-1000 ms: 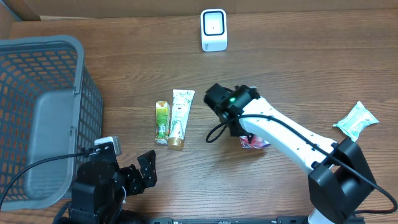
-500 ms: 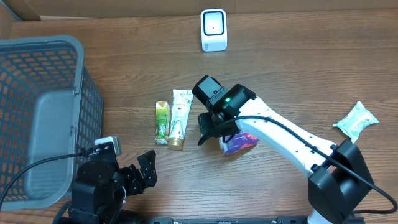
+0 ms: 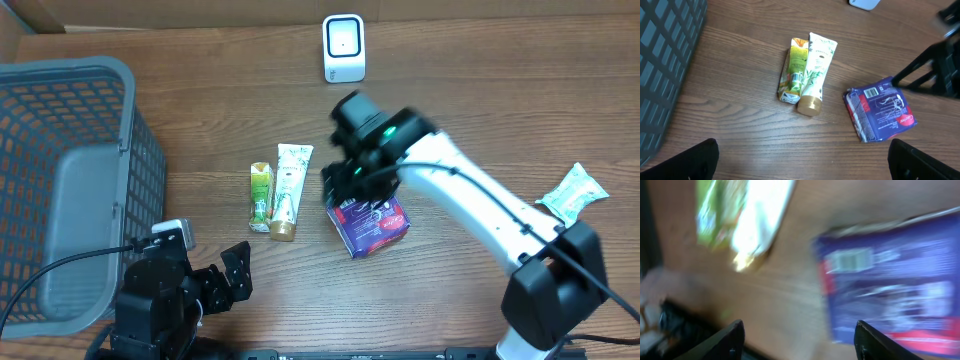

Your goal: Scan the item barcode

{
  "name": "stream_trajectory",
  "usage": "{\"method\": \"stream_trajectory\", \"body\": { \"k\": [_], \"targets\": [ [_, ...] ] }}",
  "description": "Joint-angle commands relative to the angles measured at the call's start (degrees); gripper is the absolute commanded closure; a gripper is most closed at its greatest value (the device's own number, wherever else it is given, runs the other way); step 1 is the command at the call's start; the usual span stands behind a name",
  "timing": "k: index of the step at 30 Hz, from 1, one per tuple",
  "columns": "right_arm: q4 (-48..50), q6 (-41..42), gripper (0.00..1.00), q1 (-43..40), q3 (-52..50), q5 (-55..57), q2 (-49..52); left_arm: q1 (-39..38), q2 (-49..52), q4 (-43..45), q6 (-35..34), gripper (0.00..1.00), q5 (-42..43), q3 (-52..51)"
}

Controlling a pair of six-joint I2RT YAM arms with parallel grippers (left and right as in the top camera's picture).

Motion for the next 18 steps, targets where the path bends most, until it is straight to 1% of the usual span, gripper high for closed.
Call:
{"method": "stream_trajectory", "body": {
  "k": [1, 5, 10, 12, 15, 18],
  "targets": [
    [-1.0, -4.8, 0.26, -6.5, 1.0, 5.2, 0.2, 0.0, -0.3, 0.0, 0.1, 0.0, -0.7, -0.2],
    [-0.8, -9.9, 0.21, -11.7, -0.9, 5.2, 0.3, 0.0, -0.3, 0.0, 0.1, 0.01, -0.7, -0.2],
    [0.7, -15.3, 0.15, -15.6, -5.6, 4.7, 0.3, 0.0, -0.3, 0.0, 0.1, 0.0, -0.7, -0.2],
    [2.3, -18.5, 0.14, -16.8, -7.9, 2.1, 0.3, 0.0, -0.3, 0.0, 0.1, 0.0, -0.7, -0.2],
    [6.1, -23.5, 0.12, -17.7, -11.8, -6.3, 0.4, 0.0, -0.3, 0.0, 0.1, 0.0, -0.7, -0.2],
    [9.6, -24.4, 0.08, -17.7, -15.1, -11.5, 0.5, 0.0, -0.3, 0.0, 0.1, 0.0, -0.7, -0.2]
  ]
}}
